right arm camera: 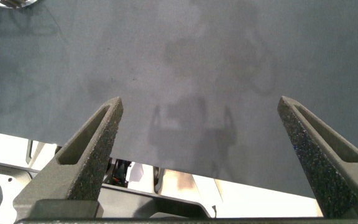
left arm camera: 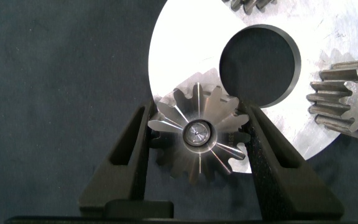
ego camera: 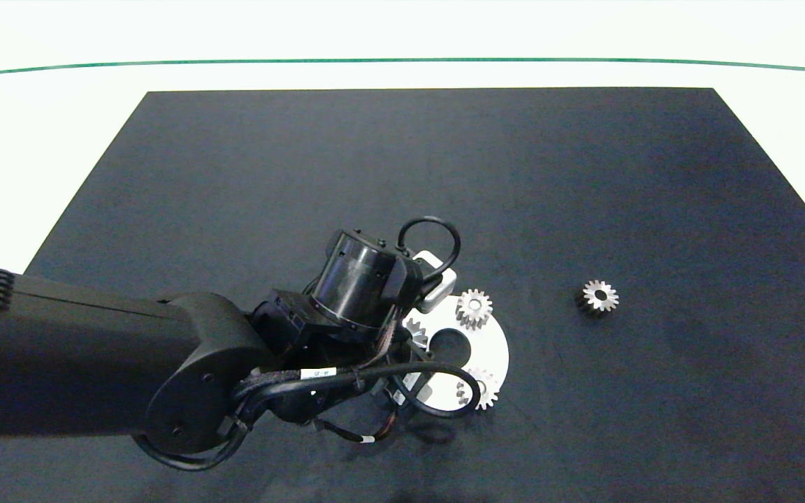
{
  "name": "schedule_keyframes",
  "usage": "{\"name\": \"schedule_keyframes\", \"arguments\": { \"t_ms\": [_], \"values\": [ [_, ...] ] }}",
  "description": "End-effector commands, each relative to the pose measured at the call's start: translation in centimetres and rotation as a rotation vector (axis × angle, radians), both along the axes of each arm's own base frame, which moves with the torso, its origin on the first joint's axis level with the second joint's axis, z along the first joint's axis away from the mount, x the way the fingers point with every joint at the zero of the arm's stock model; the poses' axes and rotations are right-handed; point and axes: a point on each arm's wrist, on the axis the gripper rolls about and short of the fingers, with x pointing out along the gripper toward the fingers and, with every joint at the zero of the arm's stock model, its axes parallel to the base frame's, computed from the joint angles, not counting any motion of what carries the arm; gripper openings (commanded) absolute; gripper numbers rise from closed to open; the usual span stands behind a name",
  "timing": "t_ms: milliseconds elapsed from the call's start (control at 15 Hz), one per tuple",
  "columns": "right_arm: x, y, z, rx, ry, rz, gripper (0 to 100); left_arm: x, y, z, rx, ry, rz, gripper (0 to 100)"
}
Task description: Remove an incorrectly installed larger gear and replace it with the correct smaller gear
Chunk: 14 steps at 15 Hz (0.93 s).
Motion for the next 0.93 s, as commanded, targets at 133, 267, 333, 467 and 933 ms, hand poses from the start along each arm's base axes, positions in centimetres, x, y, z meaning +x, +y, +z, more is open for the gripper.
{"name": "schedule_keyframes", "arguments": {
  "t_ms": [133,267,333,467,933],
  "values": [
    [-0.06,-0.01,-0.05,-0.001,0.003,0.001,100,-0.02,-0.06,1.07,0.011,0.009,0.001,25],
    [-0.13,-0.02,-0.05,-0.001,0.000,0.001,100,-0.15,-0.21,1.16,0.012,0.009,-0.005,25],
    [-0.14,-0.02,-0.02,-0.001,-0.002,0.001,100,-0.30,-0.37,1.20,0.010,0.008,-0.011,25],
    [-0.20,-0.03,0.05,0.000,-0.005,0.001,100,-0.47,-0.57,1.28,0.008,0.006,-0.019,25],
    [-0.25,-0.03,0.12,0.000,-0.009,0.001,100,-0.97,-0.78,1.27,0.023,0.017,-0.033,25]
  ]
}}
